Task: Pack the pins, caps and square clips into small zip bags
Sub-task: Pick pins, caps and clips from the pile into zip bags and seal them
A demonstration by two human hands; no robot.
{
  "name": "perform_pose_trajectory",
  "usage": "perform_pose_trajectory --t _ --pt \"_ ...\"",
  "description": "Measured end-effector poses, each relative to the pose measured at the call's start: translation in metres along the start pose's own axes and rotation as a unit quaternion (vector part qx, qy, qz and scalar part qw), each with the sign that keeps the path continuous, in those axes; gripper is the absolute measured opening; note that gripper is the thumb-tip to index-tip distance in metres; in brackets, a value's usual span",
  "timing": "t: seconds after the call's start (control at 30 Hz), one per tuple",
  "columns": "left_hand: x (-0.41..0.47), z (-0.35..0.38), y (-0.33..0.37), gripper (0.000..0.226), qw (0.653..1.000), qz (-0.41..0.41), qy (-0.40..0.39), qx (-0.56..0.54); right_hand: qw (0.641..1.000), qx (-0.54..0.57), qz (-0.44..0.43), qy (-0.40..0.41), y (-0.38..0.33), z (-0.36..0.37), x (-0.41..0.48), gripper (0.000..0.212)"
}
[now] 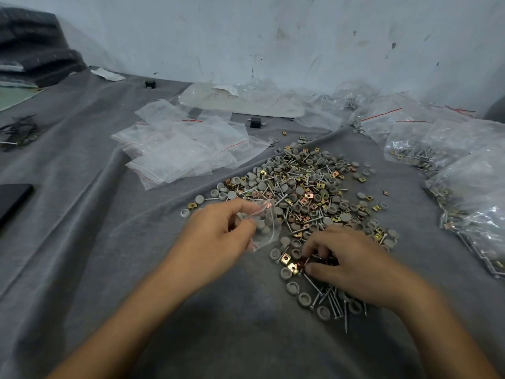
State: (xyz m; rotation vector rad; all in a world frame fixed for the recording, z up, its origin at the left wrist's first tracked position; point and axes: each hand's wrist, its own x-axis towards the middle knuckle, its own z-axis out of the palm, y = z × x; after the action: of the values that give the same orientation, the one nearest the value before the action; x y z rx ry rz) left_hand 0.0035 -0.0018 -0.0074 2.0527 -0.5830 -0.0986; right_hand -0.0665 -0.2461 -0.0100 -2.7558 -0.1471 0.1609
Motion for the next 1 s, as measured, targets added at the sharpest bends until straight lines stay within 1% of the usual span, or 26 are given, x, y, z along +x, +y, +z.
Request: perform_pose_trajectory --t 0.17,0.23,0.3,0.4,0.57,0.67,0.83,1.0 --pt "0.001 0.001 -0.001 0.026 1.0 -0.011 -0.001 -0.002 1.0 -0.006 0.002 0.002 0.001 0.004 0.002 0.01" --pt "0.0 0.001 -0.001 0.032 1.0 -0.009 0.0 -0.006 1.0 0.024 0.005 0.009 0.002 0.004 0.001 0.011" --pt "0.0 0.0 0.001 0.037 1.0 -0.007 0.003 -0.011 0.996 0.074 0.014 0.038 0.004 0.002 0.001 0.012" --pt "-0.001 -0.001 0.002 0.039 1.0 -0.004 0.004 -0.009 0.991 0.106 0.027 0.073 0.006 -0.002 0.001 0.012" --pt "-0.001 -0.002 0.001 0.028 1.0 -0.007 0.007 -0.006 0.999 0.028 0.032 0.014 0.004 0.001 0.001 0.011" --pt "0.0 -0.001 0.0 0.027 1.0 -0.007 0.006 -0.005 0.999 0.002 0.036 0.01 0.002 0.004 0.003 0.012" --pt "-0.001 -0.001 -0.001 0.025 1.0 -0.007 0.002 -0.003 1.0 -0.001 0.027 0.005 0.0 0.002 0.002 0.008" --pt "0.0 0.0 -0.001 0.021 1.0 -0.009 -0.002 0.0 0.999 -0.02 0.02 0.017 -0.004 0.008 0.004 0.015"
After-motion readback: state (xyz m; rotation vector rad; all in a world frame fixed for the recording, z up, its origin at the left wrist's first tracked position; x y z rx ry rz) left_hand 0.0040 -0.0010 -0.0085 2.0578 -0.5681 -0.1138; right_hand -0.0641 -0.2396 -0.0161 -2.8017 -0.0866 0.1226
